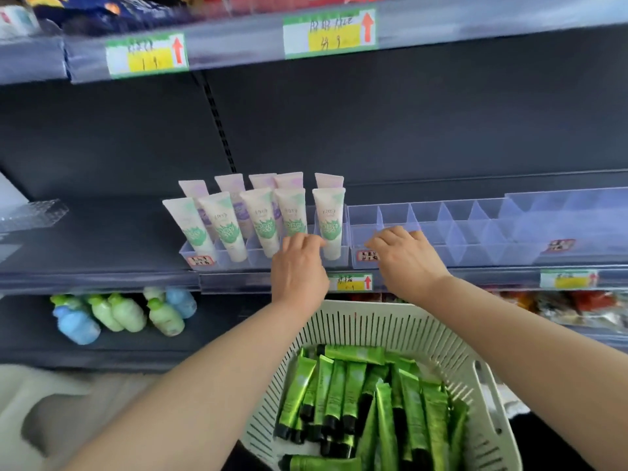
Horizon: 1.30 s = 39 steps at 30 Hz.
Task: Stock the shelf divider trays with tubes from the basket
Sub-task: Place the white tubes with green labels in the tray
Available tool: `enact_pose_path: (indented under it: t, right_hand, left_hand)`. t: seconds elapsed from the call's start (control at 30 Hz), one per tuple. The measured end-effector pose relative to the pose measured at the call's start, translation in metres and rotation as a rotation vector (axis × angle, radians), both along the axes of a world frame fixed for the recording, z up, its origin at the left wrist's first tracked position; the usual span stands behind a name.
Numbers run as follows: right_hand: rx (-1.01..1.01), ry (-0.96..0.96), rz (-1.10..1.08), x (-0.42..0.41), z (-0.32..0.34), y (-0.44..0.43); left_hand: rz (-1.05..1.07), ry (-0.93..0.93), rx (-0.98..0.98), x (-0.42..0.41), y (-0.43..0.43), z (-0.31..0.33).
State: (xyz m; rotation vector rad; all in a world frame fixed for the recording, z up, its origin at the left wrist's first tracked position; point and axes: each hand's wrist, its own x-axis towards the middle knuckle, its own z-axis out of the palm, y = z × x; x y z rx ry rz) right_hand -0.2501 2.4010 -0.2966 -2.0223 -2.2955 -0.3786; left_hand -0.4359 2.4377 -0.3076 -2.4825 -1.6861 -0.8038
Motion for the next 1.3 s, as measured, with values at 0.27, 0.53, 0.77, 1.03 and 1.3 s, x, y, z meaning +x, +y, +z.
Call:
enact_pose_path:
  t: [0.27,0.53,0.77,1.03,1.3]
  right_hand:
    - [0.075,0.066,0.066,-0.039,-0.014,0.012]
    - [0.049,0.079,0.067,-0.051,-0.029,0.024]
    - [0.071,0.058,0.086,-0.070,-0.030,0.033]
    - [0.070,0.184,0.023,-0.061,-0.018,0.049]
    - [0.141,0.039,0.091,-0.073,-0.012,0.062]
  left_hand:
    - [0.285,0.113,-0.268,-0.043,0.009,0.005]
    - [0.266,0.096,-0.246,-0.062,0.020,-0.011]
    - [0.275,0.105,-0.194,-0.067,0.027,-0.016]
    - [0.273,0.085,-0.198,-0.069,0.031,-0.018]
    - [0.321,0.101,-0.225,-0.075,0.045,-0.015]
